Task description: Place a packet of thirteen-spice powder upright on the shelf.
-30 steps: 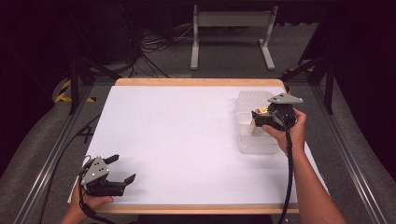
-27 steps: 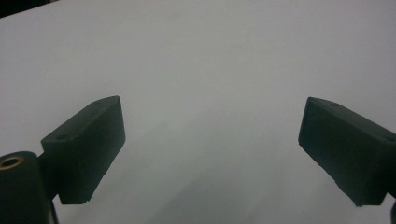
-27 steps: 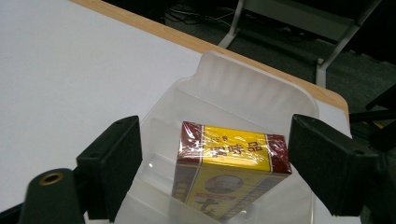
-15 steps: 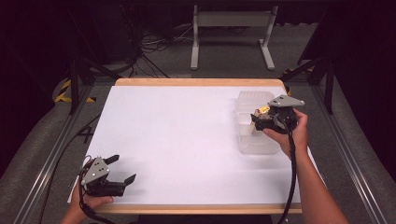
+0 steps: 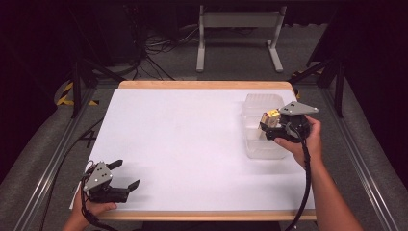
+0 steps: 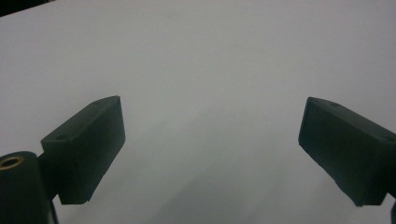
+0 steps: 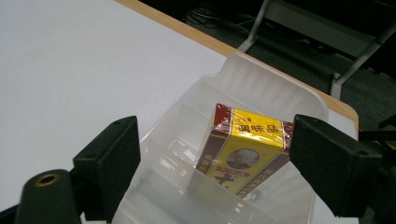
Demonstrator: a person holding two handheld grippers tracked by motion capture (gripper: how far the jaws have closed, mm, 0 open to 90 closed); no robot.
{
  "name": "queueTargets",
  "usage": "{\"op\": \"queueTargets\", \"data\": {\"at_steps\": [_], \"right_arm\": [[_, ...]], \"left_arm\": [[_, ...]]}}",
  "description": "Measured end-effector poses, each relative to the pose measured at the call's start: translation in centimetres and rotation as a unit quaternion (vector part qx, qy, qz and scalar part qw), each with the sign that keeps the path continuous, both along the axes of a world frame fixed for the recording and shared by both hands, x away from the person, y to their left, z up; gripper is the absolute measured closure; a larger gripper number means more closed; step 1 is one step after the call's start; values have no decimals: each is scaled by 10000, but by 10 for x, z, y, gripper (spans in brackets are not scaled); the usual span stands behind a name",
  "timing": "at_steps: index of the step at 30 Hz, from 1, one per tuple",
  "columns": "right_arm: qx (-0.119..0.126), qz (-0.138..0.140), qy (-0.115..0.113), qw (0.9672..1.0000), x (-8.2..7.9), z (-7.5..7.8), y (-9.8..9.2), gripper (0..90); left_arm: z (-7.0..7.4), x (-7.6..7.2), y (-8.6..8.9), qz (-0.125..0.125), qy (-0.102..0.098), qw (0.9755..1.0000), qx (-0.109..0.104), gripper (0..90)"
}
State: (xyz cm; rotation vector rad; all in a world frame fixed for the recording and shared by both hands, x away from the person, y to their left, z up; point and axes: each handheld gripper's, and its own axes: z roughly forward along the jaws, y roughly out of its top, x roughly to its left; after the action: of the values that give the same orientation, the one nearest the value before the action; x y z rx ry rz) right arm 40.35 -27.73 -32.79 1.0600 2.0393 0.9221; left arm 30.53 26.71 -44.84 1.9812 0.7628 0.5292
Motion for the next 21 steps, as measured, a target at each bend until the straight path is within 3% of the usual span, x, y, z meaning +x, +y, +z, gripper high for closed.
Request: {"op": "queueTargets", "data": {"at_steps": [10, 17, 21], "right_arm": [[-24, 109, -4, 9999, -11, 0, -6, 174], [-232, 239, -30, 9994, -22, -3, -6, 174], [-172, 302, -33, 9994, -27, -4, -8, 174]], "left_arm": [[0, 0, 0, 15, -3, 10000, -3, 79], [0, 0, 1, 28, 0, 10000, -7, 79], [0, 0, 0, 24, 3, 10000, 6, 79]]}}
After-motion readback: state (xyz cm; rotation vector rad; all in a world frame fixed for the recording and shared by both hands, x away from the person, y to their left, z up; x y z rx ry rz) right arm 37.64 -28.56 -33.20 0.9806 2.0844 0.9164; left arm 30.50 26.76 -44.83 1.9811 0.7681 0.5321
